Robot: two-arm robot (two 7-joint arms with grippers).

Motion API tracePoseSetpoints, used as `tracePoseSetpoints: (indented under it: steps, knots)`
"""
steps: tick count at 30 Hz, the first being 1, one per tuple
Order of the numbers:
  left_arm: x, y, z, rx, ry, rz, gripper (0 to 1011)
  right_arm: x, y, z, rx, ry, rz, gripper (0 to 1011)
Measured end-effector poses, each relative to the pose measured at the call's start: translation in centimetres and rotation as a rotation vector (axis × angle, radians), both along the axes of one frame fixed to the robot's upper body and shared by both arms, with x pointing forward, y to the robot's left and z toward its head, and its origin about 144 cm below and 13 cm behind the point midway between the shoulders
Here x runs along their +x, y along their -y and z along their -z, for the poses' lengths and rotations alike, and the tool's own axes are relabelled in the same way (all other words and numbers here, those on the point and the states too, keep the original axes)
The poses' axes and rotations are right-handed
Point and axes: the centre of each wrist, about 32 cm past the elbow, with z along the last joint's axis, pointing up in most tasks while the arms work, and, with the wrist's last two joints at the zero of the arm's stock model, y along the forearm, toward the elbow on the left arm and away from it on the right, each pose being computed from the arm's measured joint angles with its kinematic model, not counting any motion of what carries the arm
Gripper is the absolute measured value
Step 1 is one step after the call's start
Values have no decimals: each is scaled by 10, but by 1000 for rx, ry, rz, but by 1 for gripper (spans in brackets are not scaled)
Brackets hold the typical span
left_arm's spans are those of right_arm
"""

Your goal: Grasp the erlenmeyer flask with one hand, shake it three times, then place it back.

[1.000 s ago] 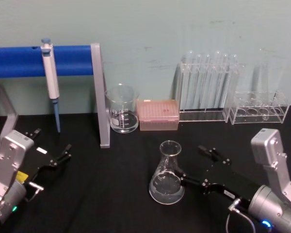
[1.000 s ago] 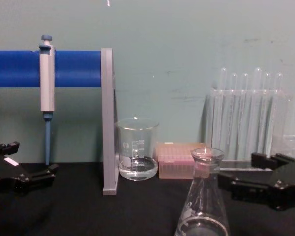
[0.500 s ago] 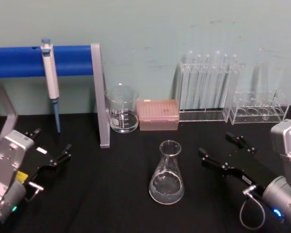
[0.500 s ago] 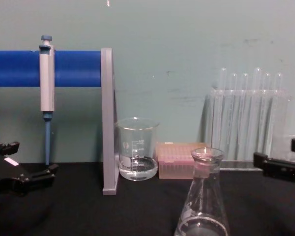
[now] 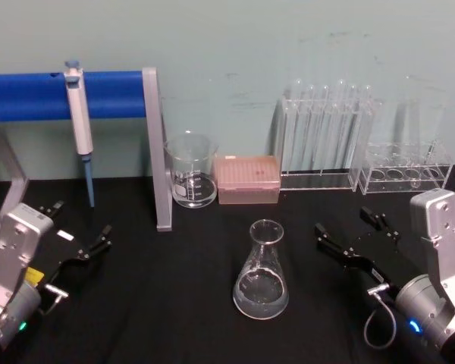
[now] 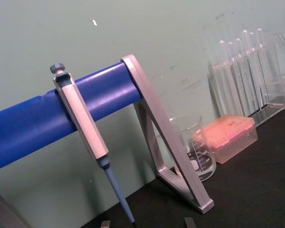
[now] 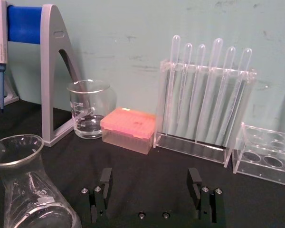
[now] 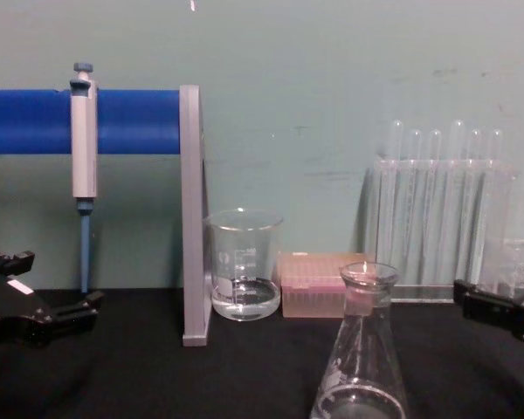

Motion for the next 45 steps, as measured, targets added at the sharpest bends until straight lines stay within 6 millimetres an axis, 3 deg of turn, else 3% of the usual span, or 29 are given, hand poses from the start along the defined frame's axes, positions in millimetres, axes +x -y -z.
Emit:
tracePoseSetpoints:
  steps: [45]
  knots:
    - [0,0,0,0,0,0,1001,1,-1,1,-2,-1,0,1000]
